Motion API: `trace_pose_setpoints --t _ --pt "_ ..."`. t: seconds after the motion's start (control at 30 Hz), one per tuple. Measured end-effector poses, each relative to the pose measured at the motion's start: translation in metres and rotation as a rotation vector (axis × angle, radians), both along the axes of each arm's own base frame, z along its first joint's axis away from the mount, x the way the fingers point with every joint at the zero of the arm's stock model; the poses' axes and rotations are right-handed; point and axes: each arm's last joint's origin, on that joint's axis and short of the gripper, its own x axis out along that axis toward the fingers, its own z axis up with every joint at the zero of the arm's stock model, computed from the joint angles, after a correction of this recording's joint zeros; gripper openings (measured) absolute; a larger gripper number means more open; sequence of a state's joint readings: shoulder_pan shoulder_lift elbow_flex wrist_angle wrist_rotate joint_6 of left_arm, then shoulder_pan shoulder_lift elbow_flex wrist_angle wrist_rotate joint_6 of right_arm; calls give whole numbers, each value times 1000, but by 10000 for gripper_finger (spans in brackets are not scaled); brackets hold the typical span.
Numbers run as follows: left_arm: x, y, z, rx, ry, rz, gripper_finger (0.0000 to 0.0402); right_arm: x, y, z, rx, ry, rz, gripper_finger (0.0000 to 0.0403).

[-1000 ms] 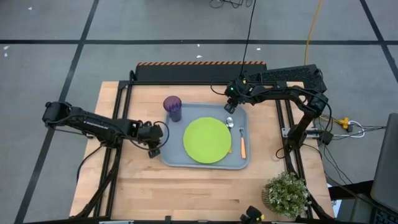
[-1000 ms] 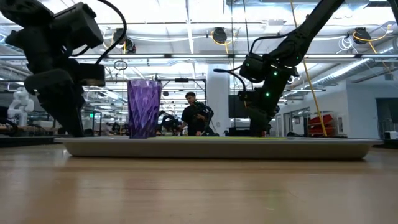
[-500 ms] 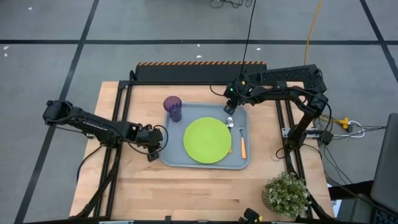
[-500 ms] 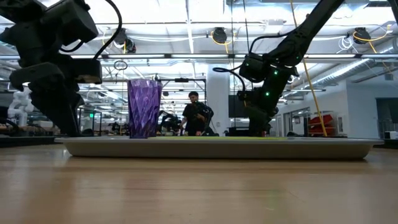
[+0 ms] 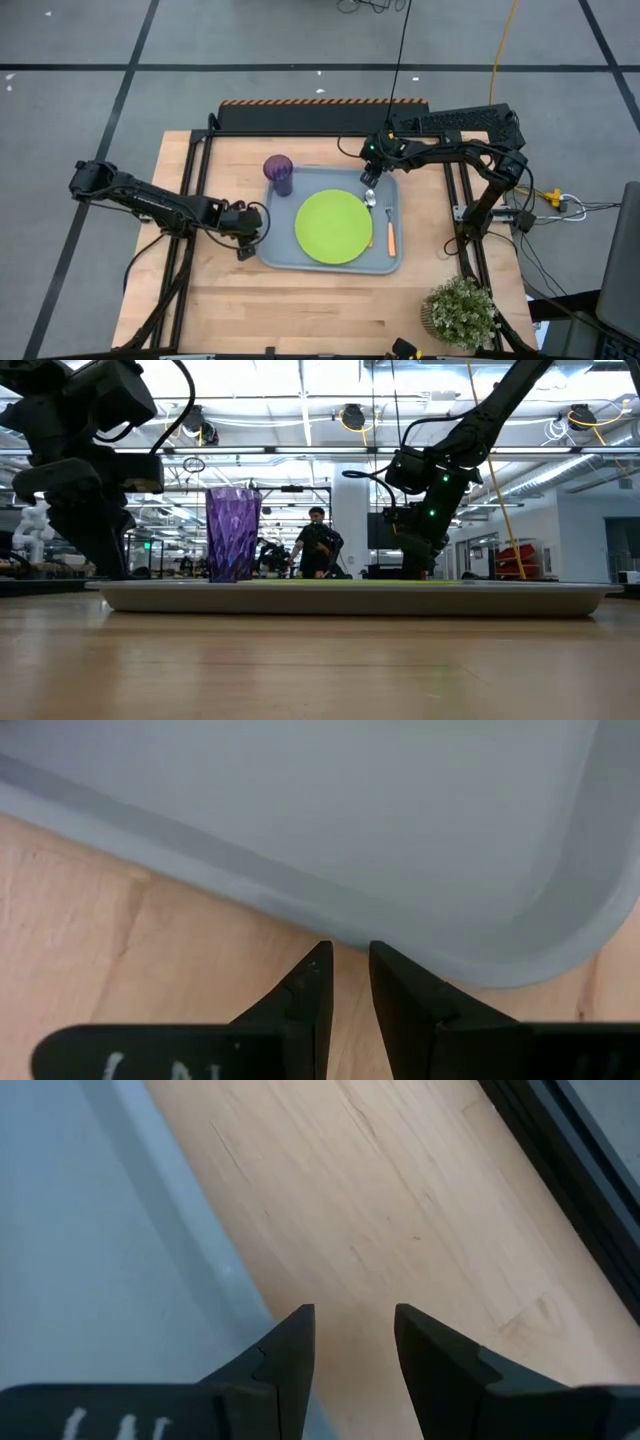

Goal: Pick and place plate/cup/fork/spoon on tray
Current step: Adjust the gray serving tray to the center of the table

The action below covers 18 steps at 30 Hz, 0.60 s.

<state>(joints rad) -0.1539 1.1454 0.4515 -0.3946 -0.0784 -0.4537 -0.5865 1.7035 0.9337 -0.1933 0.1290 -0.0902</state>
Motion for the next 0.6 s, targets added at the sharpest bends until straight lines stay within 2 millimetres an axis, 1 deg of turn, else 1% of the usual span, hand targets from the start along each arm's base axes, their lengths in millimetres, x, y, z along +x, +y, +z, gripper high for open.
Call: trace_pose_setpoints --t 0.17,0.43,0.6 --pt "2 -3 1 0 -27 -19 72 0 0 0 5 1 2 134" --pt "8 -15 6 -22 -122 -112 72 2 0 0 11 -27 17 134" --pt "4 -17 6 -21 -92 -137 72 2 0 0 6 -35 18 134"
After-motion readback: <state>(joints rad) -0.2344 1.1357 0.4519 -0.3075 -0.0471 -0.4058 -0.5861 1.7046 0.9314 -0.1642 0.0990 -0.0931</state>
